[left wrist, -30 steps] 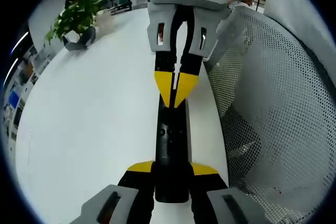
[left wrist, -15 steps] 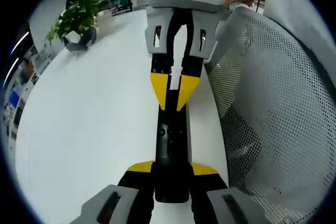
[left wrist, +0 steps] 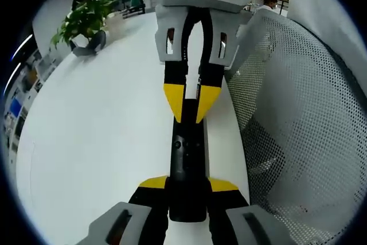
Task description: Press the specified remote control buttons in sequence, fully releasing each button before pressing the next.
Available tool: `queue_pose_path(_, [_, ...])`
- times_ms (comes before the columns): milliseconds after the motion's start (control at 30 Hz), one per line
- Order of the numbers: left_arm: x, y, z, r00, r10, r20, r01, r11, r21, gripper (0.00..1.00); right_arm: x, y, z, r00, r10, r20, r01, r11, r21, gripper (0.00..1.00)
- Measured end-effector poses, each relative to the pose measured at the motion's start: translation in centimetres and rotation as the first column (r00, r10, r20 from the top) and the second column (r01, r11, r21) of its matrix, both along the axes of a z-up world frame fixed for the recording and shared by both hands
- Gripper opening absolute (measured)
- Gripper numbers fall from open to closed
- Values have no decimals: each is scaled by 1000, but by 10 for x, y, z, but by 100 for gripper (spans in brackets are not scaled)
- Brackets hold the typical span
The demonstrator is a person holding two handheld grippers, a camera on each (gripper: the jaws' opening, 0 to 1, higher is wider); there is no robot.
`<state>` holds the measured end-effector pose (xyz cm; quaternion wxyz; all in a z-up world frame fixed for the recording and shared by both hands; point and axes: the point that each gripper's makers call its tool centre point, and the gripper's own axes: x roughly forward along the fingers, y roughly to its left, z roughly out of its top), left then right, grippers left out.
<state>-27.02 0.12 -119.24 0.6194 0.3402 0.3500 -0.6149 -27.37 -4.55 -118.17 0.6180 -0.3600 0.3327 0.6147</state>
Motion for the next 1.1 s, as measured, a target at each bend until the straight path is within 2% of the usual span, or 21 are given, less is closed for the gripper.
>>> queue_pose_path(100, [-1, 0, 0, 1000, -1, 1, 1, 1000, 3, 24, 0, 1, -1, 1000, -13, -12, 13, 998, -61, 5])
queue_pose_path(167, [-1, 0, 0, 1000, -5, 2, 5, 1000, 8, 24, 0, 2, -1, 1000, 24, 2, -24, 997, -71, 5])
queue_pose_path(233, [-1, 0, 0, 1000, -5, 1, 5, 1000, 7, 24, 0, 0, -1, 999, -29, -37, 27, 997, -75, 5])
queue_pose_path(300, [-1, 0, 0, 1000, -2, 0, 2, 1000, 3, 24, 2, 1, 0, 996, -53, -71, 50, 998, -41, 5])
queue_pose_path(367, [-1, 1, 0, 1000, 4, -2, -4, 1000, -6, 24, 2, 2, 1, 997, -32, -66, 33, 999, 13, 5])
queue_pose_path(467, [-1, 1, 0, 1000, 8, -4, -8, 1000, -23, 24, 2, 3, 3, 996, -64, -70, 73, 989, 132, 5])
queue_pose_path(500, [-1, 1, 0, 1000, 8, -4, -8, 1000, -24, 24, 2, 3, 3, 997, -53, -56, 61, 985, 160, 5])
queue_pose_path(667, [-1, 0, 1, 1000, 13, -3, -13, 999, -32, 24, 1, 2, 3, 997, -62, -40, 69, 972, 223, 6])
queue_pose_path(767, [-1, 0, 1, 1000, 13, -3, -13, 999, -39, 24, 2, 5, 3, 994, -82, -71, 97, 963, 250, 6])
queue_pose_path(900, [-1, 0, 1, 1000, 18, -3, -18, 998, -52, 24, 1, 6, 3, 998, -42, -52, 52, 976, 210, 6])
queue_pose_path(967, [-1, 0, 1, 1000, 21, -3, -21, 998, -61, 24, 0, 7, 2, 1000, 2, -21, 1, 990, 142, 7])
queue_pose_path(1100, [-1, 1, 1, 999, 32, -1, -32, 996, -88, 24, 0, 8, 0, 999, -2, -52, 3, 1000, 14, 6])
